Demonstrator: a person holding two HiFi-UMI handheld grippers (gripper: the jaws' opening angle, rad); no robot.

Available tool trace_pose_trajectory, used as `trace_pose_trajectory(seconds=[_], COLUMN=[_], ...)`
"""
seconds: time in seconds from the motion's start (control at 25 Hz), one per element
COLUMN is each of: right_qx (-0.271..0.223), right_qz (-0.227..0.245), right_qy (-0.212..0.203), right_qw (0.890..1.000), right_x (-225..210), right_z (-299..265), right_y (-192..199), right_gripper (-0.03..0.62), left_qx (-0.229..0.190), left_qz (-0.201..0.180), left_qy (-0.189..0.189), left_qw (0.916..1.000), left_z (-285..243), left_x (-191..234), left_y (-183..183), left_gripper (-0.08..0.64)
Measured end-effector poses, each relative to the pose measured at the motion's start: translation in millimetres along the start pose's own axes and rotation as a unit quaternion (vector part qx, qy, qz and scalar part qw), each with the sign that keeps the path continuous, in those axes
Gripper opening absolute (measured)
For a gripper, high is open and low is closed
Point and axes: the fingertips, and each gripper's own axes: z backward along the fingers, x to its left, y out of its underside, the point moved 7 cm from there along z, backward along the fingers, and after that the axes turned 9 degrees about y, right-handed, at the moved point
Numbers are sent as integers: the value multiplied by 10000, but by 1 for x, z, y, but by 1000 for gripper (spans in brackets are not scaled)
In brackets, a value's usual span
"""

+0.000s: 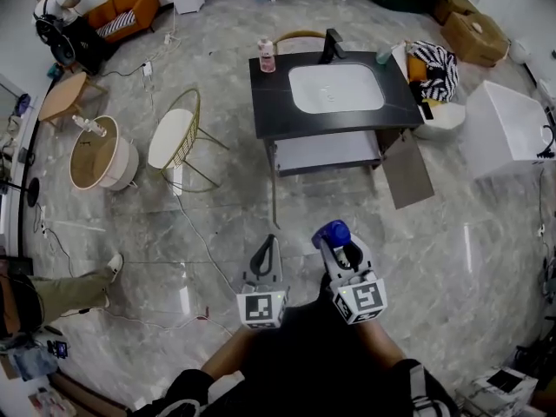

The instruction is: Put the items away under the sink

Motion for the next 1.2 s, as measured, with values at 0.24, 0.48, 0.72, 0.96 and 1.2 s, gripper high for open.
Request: trace_pose_trajectory(seconds=[0.24, 0.48, 0.72, 0.96, 1.2], right_qx=[112, 235, 246, 234, 318], right_qz=[315, 486, 579, 614, 594], right_qy=[-474, -878, -1186, -1172, -1100], right_qw=[9983, 9947, 9909, 9909, 9916], right_x=[-86, -156, -193, -206, -213], right_z=[-50, -89, -125, -171, -207], right_y=[-22, -19, -14, -1, 19], right_gripper=[146, 146, 146, 146, 146], left_qx=[-327, -200, -259, -336, -393], left_qz=[349, 277, 354, 470, 304], left_qy=[-502, -974, -1392, -1384, -1261], left_qw=[9976, 9947, 9893, 9887, 9908], left_z=[-86, -151, -189, -225, -260], left_x=[-30, -60, -69, -49, -25], left_y=[-27, -27, -29, -16, 1], left_gripper=[17, 17, 18, 17, 18])
